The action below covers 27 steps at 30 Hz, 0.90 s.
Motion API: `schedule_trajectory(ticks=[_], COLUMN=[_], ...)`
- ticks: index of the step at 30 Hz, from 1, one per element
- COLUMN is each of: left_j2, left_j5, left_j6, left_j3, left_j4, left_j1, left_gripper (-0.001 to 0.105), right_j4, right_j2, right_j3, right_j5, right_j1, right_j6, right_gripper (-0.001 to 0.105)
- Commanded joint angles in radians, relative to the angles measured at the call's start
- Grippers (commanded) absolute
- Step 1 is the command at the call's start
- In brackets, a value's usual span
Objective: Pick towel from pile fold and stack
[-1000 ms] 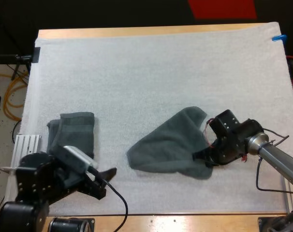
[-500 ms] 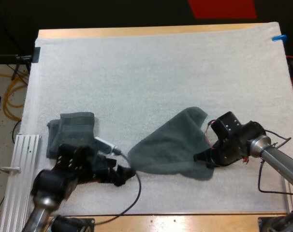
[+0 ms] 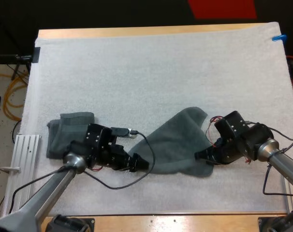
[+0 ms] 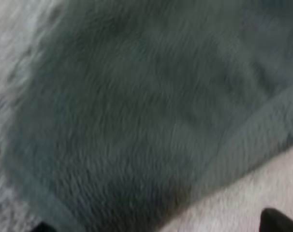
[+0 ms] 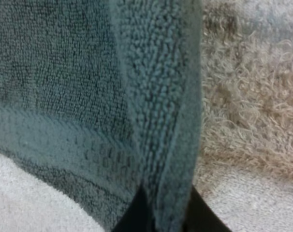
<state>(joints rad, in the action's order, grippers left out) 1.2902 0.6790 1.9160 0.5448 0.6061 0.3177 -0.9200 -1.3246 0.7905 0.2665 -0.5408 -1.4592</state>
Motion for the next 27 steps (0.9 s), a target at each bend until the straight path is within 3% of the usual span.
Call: schedule_trajectory(ticks=[1,6,9,13,14,16,17,23,27], left_j2=[0.015,0.106,0.142,0.15,0.15,0.15,0.15,0.035,-0.146], left_j5=[0.03,0.07,0.146,0.163,0.174,0.194,0.217,0.332,0.369], left_j6=[0.018,0.04,0.042,0.056,0.059,0.062,0.064,0.093,0.13], left_j3=[0.0,0.0,0.0,0.0,0.0,0.0,0.001,0.031,0.115], left_j4=[-0.033,-0.08,-0.101,-0.111,-0.11,-0.107,-0.108,-0.072,0.017], left_j1=[0.004,0.004,0.004,0.004,0.004,0.004,0.004,0.004,0.004], left_gripper=[0.073,0.073,0.067,0.04,0.024,0.003,0.0,0.0,0.0], right_j4=[0.002,0.002,0.007,0.028,0.037,0.05,0.056,0.078,0.074], right_j2=[0.011,0.011,0.011,0.011,0.011,0.016,0.023,0.14,0.296], right_j3=[-0.001,-0.001,-0.001,-0.001,-0.001,-0.001,-0.001,-0.001,0.021], right_j5=[0.0,0.0,0.0,0.0,0.0,0.002,0.002,0.004,0.004], right_j1=[0.001,0.001,0.001,0.001,0.001,0.001,0.001,0.001,0.001], right_j6=[-0.002,-0.002,-0.002,-0.002,-0.002,-0.002,-0.002,-0.002,-0.002], right_gripper=[0.0,0.0,0.0,0.0,0.0,0.0,0.0,0.0,0.0])
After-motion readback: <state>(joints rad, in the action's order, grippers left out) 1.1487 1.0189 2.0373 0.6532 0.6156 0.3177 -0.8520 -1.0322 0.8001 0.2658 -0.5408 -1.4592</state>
